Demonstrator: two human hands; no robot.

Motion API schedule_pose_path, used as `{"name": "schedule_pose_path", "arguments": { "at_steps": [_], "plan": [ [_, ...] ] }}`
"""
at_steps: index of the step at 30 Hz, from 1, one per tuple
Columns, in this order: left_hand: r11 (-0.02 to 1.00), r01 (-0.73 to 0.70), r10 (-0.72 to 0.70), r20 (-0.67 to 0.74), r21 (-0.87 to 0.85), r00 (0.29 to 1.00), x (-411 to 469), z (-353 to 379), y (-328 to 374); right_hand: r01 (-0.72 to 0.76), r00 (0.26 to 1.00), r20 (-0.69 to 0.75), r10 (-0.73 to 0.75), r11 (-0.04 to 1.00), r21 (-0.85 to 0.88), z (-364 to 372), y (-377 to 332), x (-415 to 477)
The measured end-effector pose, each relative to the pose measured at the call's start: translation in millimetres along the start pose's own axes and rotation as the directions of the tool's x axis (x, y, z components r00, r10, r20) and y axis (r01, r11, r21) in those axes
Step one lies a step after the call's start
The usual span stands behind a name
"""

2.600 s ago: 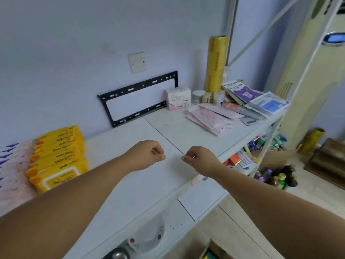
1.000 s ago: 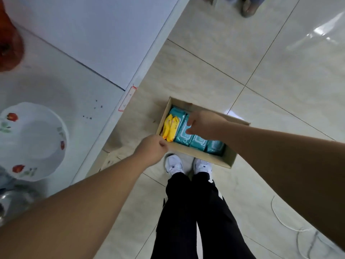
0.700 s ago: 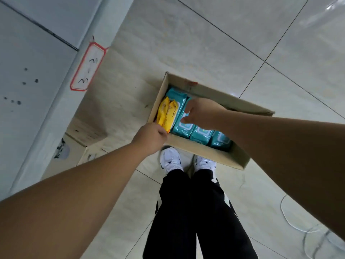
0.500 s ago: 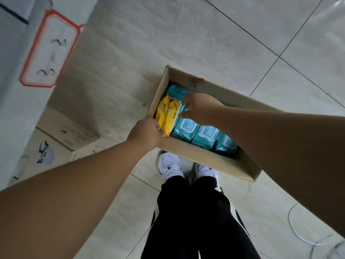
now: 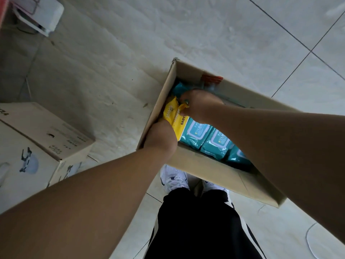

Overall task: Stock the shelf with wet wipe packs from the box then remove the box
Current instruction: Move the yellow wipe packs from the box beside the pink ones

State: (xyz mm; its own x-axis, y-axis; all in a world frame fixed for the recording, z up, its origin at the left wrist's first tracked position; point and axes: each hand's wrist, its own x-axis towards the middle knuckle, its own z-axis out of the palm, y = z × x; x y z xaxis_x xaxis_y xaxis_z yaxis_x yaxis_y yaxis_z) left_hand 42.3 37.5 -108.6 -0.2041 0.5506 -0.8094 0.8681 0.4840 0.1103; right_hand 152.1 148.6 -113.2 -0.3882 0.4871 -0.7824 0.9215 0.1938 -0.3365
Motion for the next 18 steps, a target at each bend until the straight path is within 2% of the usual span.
{"name": "schedule_pose_path", "arguments": {
  "at_steps": [3, 8, 14, 18],
  "plan": [
    [0.996, 0.029, -0.035, -0.072, -0.084, 0.997, -1, -1, 2, 0.015, 1.000, 0.002, -0.015, 1.000, -0.014, 1, 4, 2],
    [0.957, 0.014, -0.044, -0.098, -0.288, 0.994, 3, 8, -5, 0.030, 0.999, 0.013, -0.029, 0.997, -0.067, 8, 22, -3],
    [0.931, -0.126, 0.103, -0.086, -0.342, 0.991, -11, -6, -3, 0.019, 1.000, -0.012, -0.018, 0.999, 0.044, 4, 50, -42],
    [0.943, -0.144, 0.134, -0.053, -0.300, 0.990, -35, -26, 4, 0.014, 1.000, 0.000, -0.014, 0.999, 0.047, -5, 60, -82]
  ]
}}
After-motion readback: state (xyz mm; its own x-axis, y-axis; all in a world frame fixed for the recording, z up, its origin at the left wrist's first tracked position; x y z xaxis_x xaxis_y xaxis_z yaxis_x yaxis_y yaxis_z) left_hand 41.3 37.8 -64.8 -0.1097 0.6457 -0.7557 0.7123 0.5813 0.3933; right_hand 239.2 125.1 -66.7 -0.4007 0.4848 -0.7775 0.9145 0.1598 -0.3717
